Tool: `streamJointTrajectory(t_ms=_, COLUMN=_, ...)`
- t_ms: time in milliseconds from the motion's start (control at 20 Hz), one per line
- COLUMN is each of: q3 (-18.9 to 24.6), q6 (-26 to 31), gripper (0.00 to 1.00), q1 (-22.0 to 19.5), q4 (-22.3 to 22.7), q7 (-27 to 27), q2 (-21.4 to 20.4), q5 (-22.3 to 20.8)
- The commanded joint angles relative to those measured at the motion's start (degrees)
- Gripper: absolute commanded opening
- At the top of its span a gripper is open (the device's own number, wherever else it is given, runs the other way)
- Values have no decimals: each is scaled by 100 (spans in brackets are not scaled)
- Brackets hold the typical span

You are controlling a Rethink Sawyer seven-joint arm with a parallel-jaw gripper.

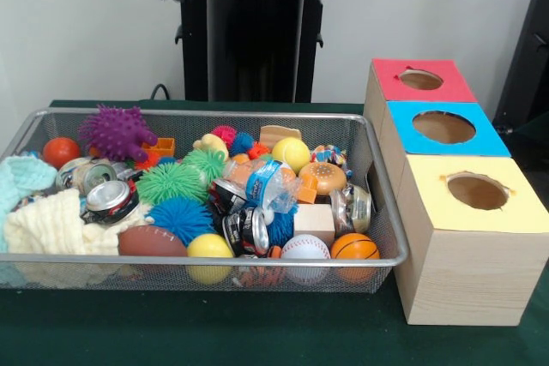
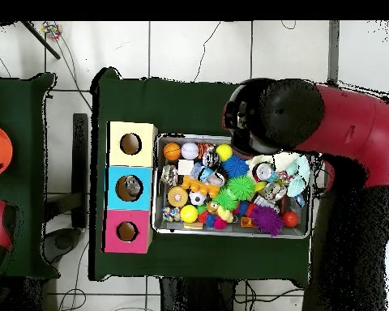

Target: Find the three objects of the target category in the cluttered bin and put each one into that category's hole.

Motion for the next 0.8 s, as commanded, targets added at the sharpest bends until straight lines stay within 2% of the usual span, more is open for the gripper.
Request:
streamJointTrajectory(t_ms=50, q3=451, q6=-637, gripper=0, q1=-109, q4=112, q7=-782, q2=1036, q5=-498)
streamJointTrajectory(t_ms=450, q3=486, q6=-827, gripper=0, q1=-150, q4=-296, q7=-820, q2=1662, q5=-674)
streamJointTrajectory(t_ms=800, q3=395, q6=-138, gripper=0, q1=43, q4=-759, q7=-507, q2=1947, q5=-606)
